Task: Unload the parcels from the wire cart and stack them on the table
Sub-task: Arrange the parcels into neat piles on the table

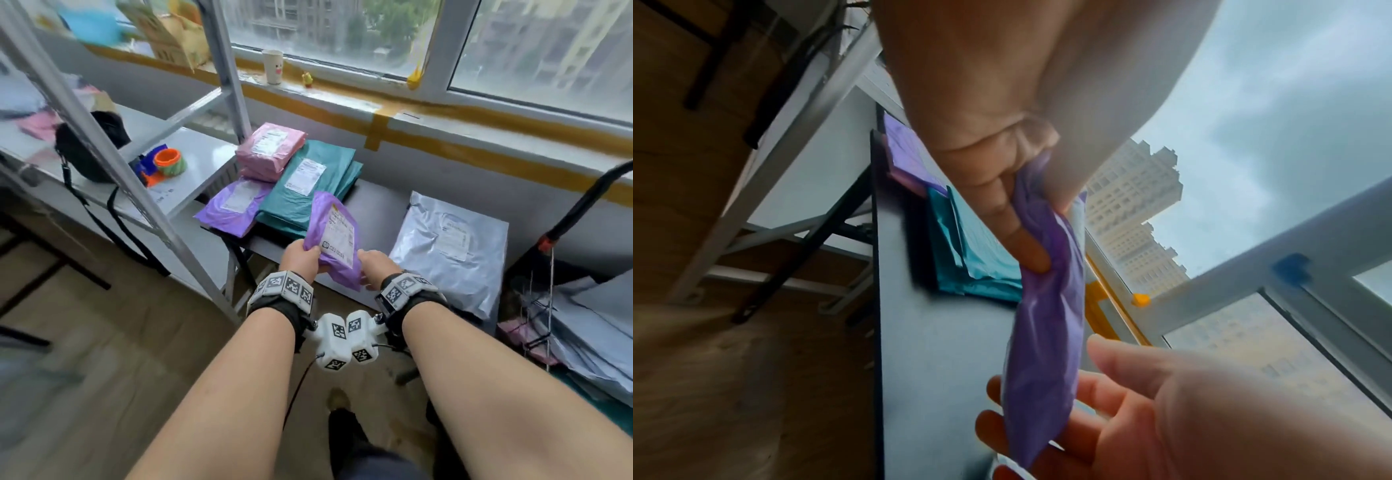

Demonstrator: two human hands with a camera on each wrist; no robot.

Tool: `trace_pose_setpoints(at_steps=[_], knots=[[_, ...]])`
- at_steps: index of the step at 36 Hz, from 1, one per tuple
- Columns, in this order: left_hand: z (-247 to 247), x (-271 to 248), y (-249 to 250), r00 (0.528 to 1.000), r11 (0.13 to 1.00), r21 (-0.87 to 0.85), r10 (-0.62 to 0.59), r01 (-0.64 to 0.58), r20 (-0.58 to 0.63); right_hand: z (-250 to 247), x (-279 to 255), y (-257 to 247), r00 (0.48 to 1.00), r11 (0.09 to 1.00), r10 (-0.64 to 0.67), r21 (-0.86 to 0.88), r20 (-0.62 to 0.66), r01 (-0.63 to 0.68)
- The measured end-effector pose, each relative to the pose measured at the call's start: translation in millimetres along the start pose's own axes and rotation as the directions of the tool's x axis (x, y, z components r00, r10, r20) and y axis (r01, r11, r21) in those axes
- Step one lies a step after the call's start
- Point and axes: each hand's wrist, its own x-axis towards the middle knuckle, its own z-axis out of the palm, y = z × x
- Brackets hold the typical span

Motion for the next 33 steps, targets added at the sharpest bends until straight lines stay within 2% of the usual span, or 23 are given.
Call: trace_pose_setpoints(at_steps=[5,8,10,18,22,26,33], knots=[[-32,64,2,0.991,0.997,0.063,-0.034,0.042,-0.127,22,55,-49,0.996,0.999,-0.033,-0.025,0.086,0.035],[-48,97,4,0.971,0.994,0.081,-0.058,0.079,-0.231,28,79,-77,0.995,0.998,-0.013,0.063,0.097,0.007],[-61,107,10,0.958,0.988,0.118,-0.067,0.103,-0.278,34,96,-94,0.992,0.995,-0.01,0.103,0.126,-0.003],[-121,159,-9,0.9,0.916,0.307,-0.112,0.258,-0.421,86,143,-149,0.973,0.994,-0.107,0.046,0.203,0.1],[-151,191,-20,0.899,0.879,0.371,-0.13,0.3,-0.418,113,164,-170,0.972,0.995,-0.089,-0.029,0.217,0.097],[-179,224,-28,0.925,0.84,0.455,-0.131,0.295,-0.357,137,186,-189,0.983,0.992,-0.078,-0.083,0.165,0.093],[-219,285,-35,0.973,0.756,0.619,-0.1,0.211,-0.209,184,217,-203,0.994,0.996,0.067,-0.058,0.089,-0.062]])
